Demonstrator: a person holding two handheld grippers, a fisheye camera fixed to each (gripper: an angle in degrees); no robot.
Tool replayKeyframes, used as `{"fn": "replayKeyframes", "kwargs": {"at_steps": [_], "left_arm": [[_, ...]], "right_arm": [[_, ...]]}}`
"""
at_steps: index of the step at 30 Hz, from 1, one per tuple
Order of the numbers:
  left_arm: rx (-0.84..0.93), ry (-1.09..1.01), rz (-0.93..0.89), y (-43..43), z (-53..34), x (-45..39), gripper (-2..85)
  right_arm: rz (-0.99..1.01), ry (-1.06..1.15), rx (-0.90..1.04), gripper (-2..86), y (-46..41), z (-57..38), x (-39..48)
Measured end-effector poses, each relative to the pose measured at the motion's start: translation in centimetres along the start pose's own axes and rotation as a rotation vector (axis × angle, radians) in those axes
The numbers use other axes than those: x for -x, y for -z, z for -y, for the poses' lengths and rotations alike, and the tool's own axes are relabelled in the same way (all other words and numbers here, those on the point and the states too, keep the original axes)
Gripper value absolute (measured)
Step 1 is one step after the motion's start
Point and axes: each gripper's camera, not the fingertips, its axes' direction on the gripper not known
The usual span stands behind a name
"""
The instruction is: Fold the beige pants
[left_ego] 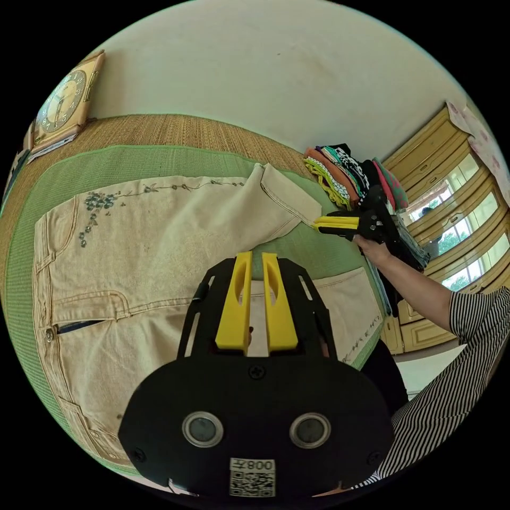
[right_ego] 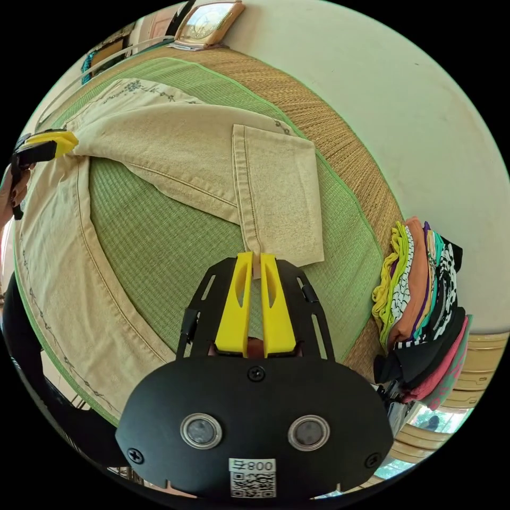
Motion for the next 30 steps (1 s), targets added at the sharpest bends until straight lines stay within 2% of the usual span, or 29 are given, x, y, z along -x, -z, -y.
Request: {"fn": "replayKeyframes", "kwargs": {"at_steps": [6, 9, 13, 17, 20, 23, 27, 30], "left_arm": [[-0.061, -0.030, -0.032, 0.1, 0.4, 0.9, 2.6], [-0.074, -0.058, -0.064, -0.1, 1.2, 1.4, 2.7], [0.036, -0.049, -0.050, -3.7, 1.6, 3.0, 3.3], [0.141, -0.037, 0.029, -6.7, 1.5, 4.5, 4.1], [0.110, -0.025, 0.050, -6.6, 1.7, 5.8, 5.2], [0.090, -0.020, 0.090, -6.3, 2.1, 7.2, 6.3], [0.139, -0.005, 0.141, -7.7, 1.6, 8.9, 6.8], [0.209, 0.010, 0.164, -10.1, 1.4, 9.9, 5.7]], "right_arm": [[0.195, -0.163, -0.134, 0.9, 9.8, -2.5, -9.0], [0.331, -0.264, -0.097, 0.9, 13.0, -4.4, -15.5], [0.448, -0.502, 0.014, 1.2, 9.8, -9.3, -21.1], [0.567, -0.738, 0.093, 2.3, 4.1, -15.0, -22.2], [0.578, -0.787, 0.003, 6.2, 4.5, -16.3, -21.3], [0.540, -0.734, -0.027, 8.9, 4.7, -14.6, -19.8], [0.445, -0.681, 0.085, 10.8, 2.5, -11.4, -18.6], [0.360, -0.708, 0.132, 8.2, 1.4, -10.2, -18.3]]}}
